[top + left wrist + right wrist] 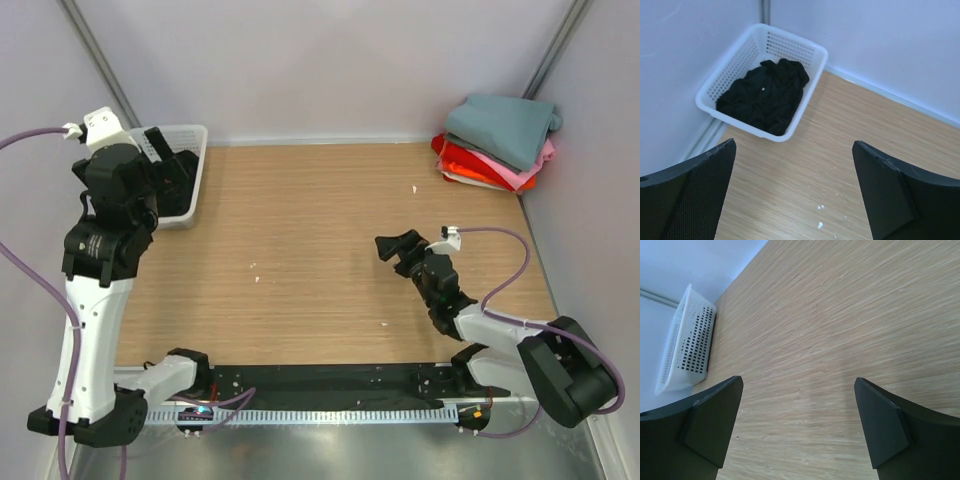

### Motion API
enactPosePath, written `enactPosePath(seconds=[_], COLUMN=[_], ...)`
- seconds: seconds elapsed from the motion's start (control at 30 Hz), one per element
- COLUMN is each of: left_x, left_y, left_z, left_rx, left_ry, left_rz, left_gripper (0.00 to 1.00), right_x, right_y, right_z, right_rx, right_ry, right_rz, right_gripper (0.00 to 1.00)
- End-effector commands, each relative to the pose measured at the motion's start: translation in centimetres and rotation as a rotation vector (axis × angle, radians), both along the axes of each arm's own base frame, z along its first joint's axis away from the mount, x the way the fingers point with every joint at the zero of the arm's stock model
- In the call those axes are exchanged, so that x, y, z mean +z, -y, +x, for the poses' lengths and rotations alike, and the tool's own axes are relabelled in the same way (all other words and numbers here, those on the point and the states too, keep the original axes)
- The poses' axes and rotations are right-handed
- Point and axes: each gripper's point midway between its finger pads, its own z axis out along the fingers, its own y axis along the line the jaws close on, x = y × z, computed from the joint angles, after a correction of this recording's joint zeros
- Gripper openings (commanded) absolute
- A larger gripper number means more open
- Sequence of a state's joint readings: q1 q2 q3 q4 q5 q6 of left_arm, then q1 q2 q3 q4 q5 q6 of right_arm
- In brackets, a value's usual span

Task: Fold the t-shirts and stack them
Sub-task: Grab the tshirt from the pile

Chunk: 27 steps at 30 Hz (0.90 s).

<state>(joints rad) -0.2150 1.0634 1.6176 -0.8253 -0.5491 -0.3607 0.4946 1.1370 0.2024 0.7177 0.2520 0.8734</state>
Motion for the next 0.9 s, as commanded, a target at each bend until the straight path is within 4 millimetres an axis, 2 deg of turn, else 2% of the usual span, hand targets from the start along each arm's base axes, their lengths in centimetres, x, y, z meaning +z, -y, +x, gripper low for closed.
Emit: enactPosePath(seconds=[0.0, 0.03, 0.07, 0.1, 0.13, 0.17, 0.2, 0.23, 0.27, 0.3, 0.33, 0.37, 0.43, 0.47, 0.5, 0.57, 0.6, 0.63, 0.67, 0.7, 0.73, 0.8, 0.83, 0.87], left_x=[0.9, 1.0, 0.2, 0.7, 0.2, -1.7, -2.0, -2.9, -6.1, -6.3, -7.4, -10.8, -12.8, -14.1, -16.5, -18.5, -18.6, -21.5, -22.7, -22.3, -24.4, -24.4, -25.5, -25.5], left_y=[-2.2, -2.4, -2.8, -3.2, -3.7, -4.5, -4.7, -5.7, -5.1, -6.5, -8.1, -8.7, -10.0, -11.6, -12.2, -14.1, -14.7, -15.8, -16.2, -16.5, -16.9, -17.4, -17.7, -18.0], left_z=[1.4, 1.9, 3.4, 4.1, 5.0, 7.2, 8.1, 9.2, 12.2, 13.1, 14.0, 16.1, 18.1, 18.7, 20.2, 21.2, 22.0, 22.8, 23.5, 24.5, 25.3, 26.6, 27.1, 27.4], left_rx=[0.114, 0.122, 0.136, 0.150, 0.171, 0.184, 0.184, 0.206, 0.173, 0.201, 0.241, 0.238, 0.250, 0.271, 0.268, 0.293, 0.295, 0.300, 0.287, 0.268, 0.245, 0.211, 0.208, 0.207], left_ry=[-0.005, -0.005, -0.037, -0.026, -0.047, -0.112, -0.144, -0.172, -0.258, -0.265, -0.279, -0.352, -0.366, -0.372, -0.402, -0.427, -0.425, -0.479, -0.494, -0.468, -0.489, -0.458, -0.468, -0.459], left_rz=[0.079, 0.078, 0.083, 0.072, 0.066, 0.056, 0.037, 0.009, -0.012, -0.035, -0.074, -0.108, -0.164, -0.196, -0.222, -0.243, -0.252, -0.276, -0.302, -0.323, -0.359, -0.343, -0.336, -0.330], left_gripper=[1.00, 1.00, 1.00, 1.00, 0.99, 1.00, 1.00, 1.00, 1.00, 0.99, 0.97, 0.92, 0.89, 0.88, 0.87, 0.87, 0.87, 0.87, 0.85, 0.84, 0.84, 0.84, 0.84, 0.85], right_x=[1.8, 1.7, 1.5, 1.1, 1.4, 0.6, 0.8, 1.8, 1.1, 1.3, 1.6, 1.0, 1.0, 1.1, 1.2, 1.3, 1.3, 1.4, 1.3, 1.4, 1.3, 1.4, 1.4, 1.4], right_y=[-0.8, -1.5, -2.4, -3.1, -4.5, -5.5, -6.2, -7.2, -8.3, -8.6, -8.9, -9.0, -8.9, -9.1, -9.1, -9.1, -9.2, -9.2, -9.3, -9.3, -9.3, -9.5, -9.4, -9.4], right_z=[0.9, 0.7, 0.8, 0.6, 0.2, -0.1, -0.3, -0.4, -1.1, -1.1, -1.0, -1.0, -0.8, -1.1, -1.1, -1.0, -1.0, -0.9, -0.9, -0.9, -0.9, -1.0, -0.9, -0.9], right_rx=[0.020, 0.069, 0.110, 0.149, 0.237, 0.311, 0.380, 0.443, 0.523, 0.543, 0.562, 0.568, 0.573, 0.587, 0.589, 0.588, 0.589, 0.591, 0.594, 0.595, 0.597, 0.605, 0.604, 0.604], right_ry=[0.040, 0.036, 0.023, 0.008, 0.015, -0.001, 0.010, 0.063, 0.045, 0.053, 0.055, 0.035, 0.033, 0.040, 0.045, 0.047, 0.046, 0.049, 0.048, 0.048, 0.045, 0.049, 0.048, 0.051], right_rz=[0.000, -0.010, -0.016, -0.016, -0.006, -0.008, 0.001, 0.011, 0.021, 0.030, 0.047, 0.051, 0.058, 0.062, 0.066, 0.067, 0.068, 0.067, 0.067, 0.069, 0.069, 0.074, 0.075, 0.074], right_gripper=[1.00, 1.00, 1.00, 1.00, 1.00, 1.00, 1.00, 1.00, 1.00, 1.00, 1.00, 1.00, 1.00, 1.00, 1.00, 1.00, 1.00, 1.00, 1.00, 1.00, 1.00, 1.00, 1.00, 1.00])
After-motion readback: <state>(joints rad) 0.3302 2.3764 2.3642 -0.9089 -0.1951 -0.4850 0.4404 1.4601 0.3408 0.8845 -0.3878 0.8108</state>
